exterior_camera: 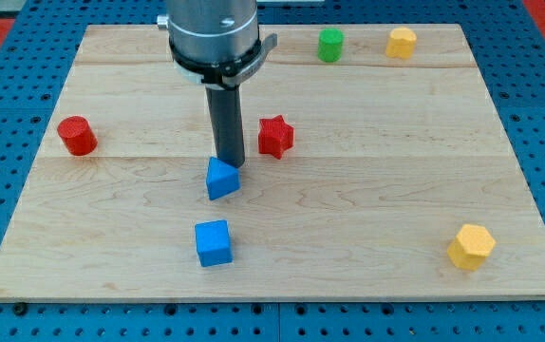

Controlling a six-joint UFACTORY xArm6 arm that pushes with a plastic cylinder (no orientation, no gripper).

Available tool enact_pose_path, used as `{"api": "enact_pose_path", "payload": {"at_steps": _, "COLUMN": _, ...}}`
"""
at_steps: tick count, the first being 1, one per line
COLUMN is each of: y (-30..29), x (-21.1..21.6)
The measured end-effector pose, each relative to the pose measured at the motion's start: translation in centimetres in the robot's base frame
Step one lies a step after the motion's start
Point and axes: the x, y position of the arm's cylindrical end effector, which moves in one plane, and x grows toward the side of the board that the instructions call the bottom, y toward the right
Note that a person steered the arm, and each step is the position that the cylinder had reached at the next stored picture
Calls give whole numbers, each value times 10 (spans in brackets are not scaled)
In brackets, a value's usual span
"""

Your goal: Locate the blue triangle at the right side of the blue cube

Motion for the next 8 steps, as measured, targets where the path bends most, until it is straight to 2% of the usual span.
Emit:
{"api": "enact_pose_path", "payload": {"at_steps": 1, "y": -46, "x": -17}}
{"api": "enact_pose_path", "payload": {"at_steps": 2, "y": -40, "x": 3}}
{"api": "enact_pose_path", "payload": {"at_steps": 4, "y": 44, "x": 39}}
{"api": "enact_pose_path", "payload": {"at_steps": 6, "y": 58, "x": 76}}
{"api": "enact_pose_path", "payload": {"at_steps": 8, "y": 75, "x": 74}}
